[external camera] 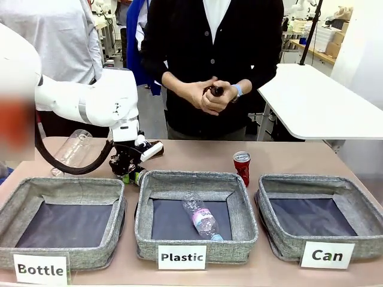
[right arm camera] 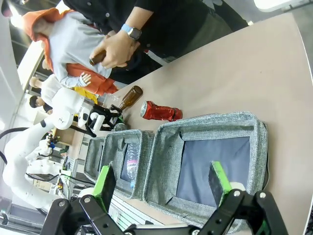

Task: Sort the can waste into the basket.
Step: Pick up the can waste from the table and place it in the right Fabric basket.

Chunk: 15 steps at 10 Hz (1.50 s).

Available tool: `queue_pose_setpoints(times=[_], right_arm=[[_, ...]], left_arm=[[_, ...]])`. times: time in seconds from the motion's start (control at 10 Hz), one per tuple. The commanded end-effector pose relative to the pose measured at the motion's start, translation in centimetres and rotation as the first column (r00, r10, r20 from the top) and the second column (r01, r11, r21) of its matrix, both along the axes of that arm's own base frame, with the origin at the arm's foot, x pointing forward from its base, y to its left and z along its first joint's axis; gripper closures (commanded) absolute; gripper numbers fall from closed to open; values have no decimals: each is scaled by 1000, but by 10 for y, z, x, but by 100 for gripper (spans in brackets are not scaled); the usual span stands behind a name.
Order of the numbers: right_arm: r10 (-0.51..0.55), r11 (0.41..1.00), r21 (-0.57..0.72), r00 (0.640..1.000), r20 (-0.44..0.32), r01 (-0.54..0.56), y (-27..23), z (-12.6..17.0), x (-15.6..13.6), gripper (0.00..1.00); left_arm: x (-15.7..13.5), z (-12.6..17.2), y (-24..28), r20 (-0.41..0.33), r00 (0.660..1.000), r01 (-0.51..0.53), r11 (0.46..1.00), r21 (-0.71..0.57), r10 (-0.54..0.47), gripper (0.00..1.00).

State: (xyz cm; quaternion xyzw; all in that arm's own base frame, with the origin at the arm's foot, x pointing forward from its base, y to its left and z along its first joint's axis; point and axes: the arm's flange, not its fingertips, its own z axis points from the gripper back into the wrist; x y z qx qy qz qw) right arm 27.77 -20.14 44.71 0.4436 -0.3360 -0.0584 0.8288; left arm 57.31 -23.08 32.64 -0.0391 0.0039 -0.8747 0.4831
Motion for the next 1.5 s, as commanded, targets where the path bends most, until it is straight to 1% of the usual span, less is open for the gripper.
queue_pose_setpoints(times=[0.0,0.1,0.3,0.4,0.5,0.6,0.7,0.8,0.9,1.0,1.1,1.2,1.3,1.4], right_arm=[[3,1000,6,999,40,-3,-2,1,3,0],[3,1000,6,999,40,-3,-2,1,3,0],[3,1000,6,999,40,-3,-2,1,3,0],[3,1000,6,999,40,-3,-2,1,3,0],[3,1000,6,999,40,-3,-2,1,3,0],[3,1000,6,999,40,-3,-2,1,3,0],[3,1000,6,999,40,-3,-2,1,3,0],[3,1000,6,999,40,-3,-2,1,3,0],[3,1000,6,999,40,-3,-2,1,3,0],[3,1000,6,999,40,-3,-2,1,3,0],[3,1000,6,999,40,-3,-2,1,3,0],[3,1000,6,999,40,-3,-2,1,3,0],[3,1000,6,999,40,-3,-2,1,3,0],[3,1000,6,999,40,-3,-2,1,3,0]], left_arm=[[-32,36,25,41,995,-87,988,-130,93,100],[-55,62,45,60,984,-148,965,-218,165,100],[-99,111,97,72,960,-230,906,-356,272,100],[-117,134,130,44,944,-280,863,-421,328,100],[-136,156,178,19,916,-346,815,-465,400,100],[-154,175,228,-6,890,-403,778,-481,457,100],[-170,185,276,-31,860,-448,723,-526,510,100],[-190,193,321,-37,839,-457,667,-589,542,100],[-211,195,364,-25,832,-441,632,-637,555,100],[-238,192,415,-60,802,-467,561,-684,594,100],[-269,184,457,-115,743,-514,453,-729,659,100],[-301,167,489,-149,710,-520,370,-770,689,100],[-331,150,509,-140,685,-508,331,-796,715,100],[-355,132,526,-167,664,-500,267,-824,729,100]])
